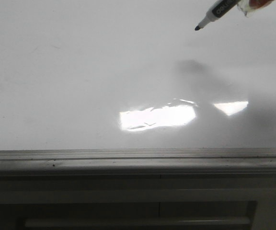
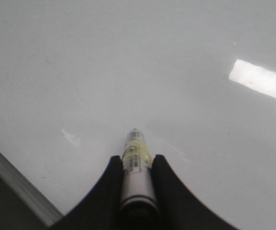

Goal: Write number 0 on whiteboard

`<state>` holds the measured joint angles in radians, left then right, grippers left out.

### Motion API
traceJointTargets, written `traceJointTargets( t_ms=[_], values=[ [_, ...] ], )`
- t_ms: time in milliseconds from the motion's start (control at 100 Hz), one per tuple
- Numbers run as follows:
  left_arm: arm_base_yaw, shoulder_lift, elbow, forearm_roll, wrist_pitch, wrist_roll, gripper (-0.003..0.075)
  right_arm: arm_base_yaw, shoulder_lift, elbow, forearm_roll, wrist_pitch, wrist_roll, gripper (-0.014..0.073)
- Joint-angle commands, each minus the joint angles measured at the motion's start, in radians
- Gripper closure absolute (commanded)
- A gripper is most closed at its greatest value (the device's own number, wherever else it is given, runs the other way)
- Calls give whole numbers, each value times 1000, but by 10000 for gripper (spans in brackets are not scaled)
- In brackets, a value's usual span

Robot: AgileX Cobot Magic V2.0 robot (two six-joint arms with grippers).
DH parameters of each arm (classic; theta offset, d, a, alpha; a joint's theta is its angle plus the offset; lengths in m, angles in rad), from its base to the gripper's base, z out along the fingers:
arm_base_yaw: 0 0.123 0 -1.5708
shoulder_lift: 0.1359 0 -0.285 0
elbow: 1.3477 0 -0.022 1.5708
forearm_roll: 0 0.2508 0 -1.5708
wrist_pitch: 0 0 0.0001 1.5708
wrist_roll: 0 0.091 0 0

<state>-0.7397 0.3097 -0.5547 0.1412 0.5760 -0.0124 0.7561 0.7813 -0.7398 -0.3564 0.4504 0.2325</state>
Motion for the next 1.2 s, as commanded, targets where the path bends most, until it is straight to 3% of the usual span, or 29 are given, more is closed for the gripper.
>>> traceJointTargets(
  t_ms=[0, 170, 450, 760, 1190],
  values=[
    [2, 9, -28, 6, -72, -11, 740, 35, -7, -25, -66, -90, -14, 634],
    [2, 9, -28, 152, -114, -2, 740, 80, 36, -25, -162, -80, -14, 634],
    [2, 9, -28, 152, -132, -2, 740, 78, 86, -27, -251, -74, -14, 634],
    [2, 9, -28, -101, -140, -2, 740, 78, 138, -27, -274, -72, -14, 634],
    [2, 9, -28, -114, -112, -2, 740, 106, 215, -29, -234, -57, -14, 634]
  ],
)
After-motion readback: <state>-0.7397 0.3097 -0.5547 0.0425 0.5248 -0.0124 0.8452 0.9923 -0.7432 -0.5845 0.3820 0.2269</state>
